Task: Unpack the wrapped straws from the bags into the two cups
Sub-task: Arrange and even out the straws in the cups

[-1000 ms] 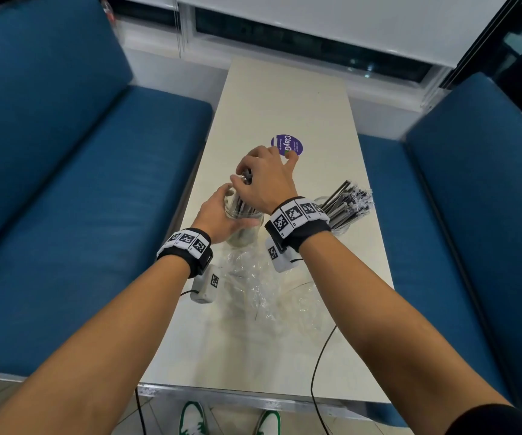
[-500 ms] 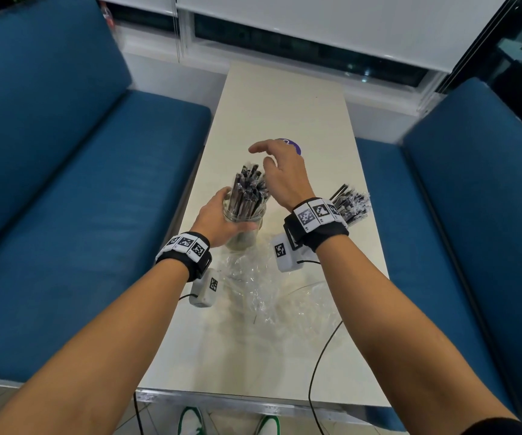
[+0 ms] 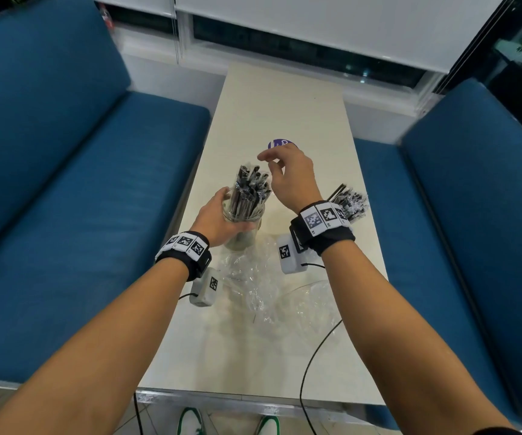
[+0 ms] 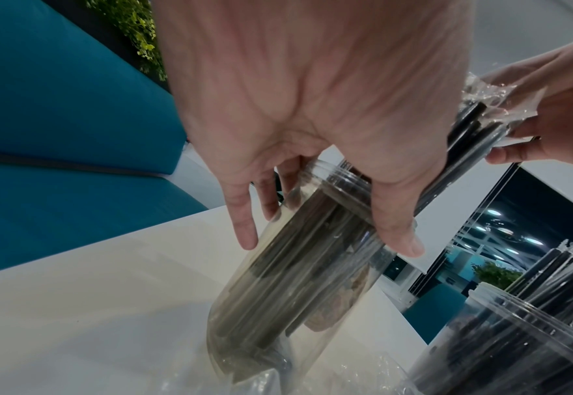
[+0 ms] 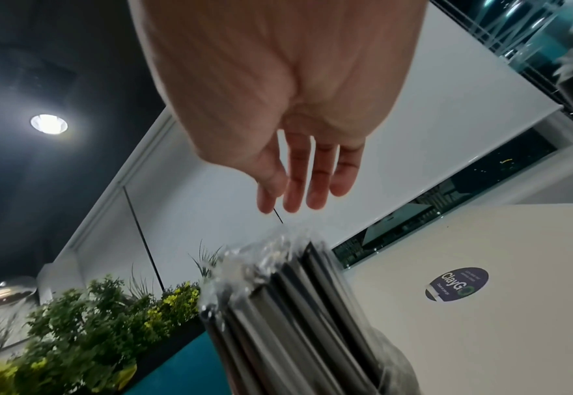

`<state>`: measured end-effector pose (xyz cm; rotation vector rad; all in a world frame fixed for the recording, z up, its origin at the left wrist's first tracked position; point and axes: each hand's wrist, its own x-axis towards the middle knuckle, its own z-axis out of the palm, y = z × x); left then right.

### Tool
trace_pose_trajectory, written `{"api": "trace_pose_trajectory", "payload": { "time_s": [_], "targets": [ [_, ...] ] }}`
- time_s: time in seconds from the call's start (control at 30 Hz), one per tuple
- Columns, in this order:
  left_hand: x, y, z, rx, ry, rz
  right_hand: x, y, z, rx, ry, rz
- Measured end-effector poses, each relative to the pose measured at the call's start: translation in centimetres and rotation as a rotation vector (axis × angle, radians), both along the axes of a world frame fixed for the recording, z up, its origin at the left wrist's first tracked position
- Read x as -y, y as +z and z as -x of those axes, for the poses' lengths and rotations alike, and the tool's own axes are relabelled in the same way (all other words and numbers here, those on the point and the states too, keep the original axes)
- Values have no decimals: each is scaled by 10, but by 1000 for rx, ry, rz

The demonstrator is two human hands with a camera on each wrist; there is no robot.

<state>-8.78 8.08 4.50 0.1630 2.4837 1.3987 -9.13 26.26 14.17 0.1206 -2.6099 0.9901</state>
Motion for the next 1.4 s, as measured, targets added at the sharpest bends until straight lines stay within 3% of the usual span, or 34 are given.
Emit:
{"api": "trace_pose_trajectory", "payload": {
  "time_s": [0.33,0.73,0.93,1.03,1.13,1.27,1.4],
  "targets": [
    [1,-2,-1,7,6,-21,-9,2,-4,263,74,-127],
    [0,6,-7,-10,24,-75,5,-15,-7,221,-209,440],
    [0,8,-7,-6,16,-66,3,-7,-12,293,-132,98],
    [-1,9,-7,-2,17,-50,7,3,-5,254,-140,32],
    [-1,9,-6,15,23,-55,21,2,-2,173,12,-65],
    [-2,4,-3,38,17,-34,41,-13,4,237,156,-432],
    [-3,4,-1,23,20,-11,47,-28,11,170,171,-408]
  ]
}}
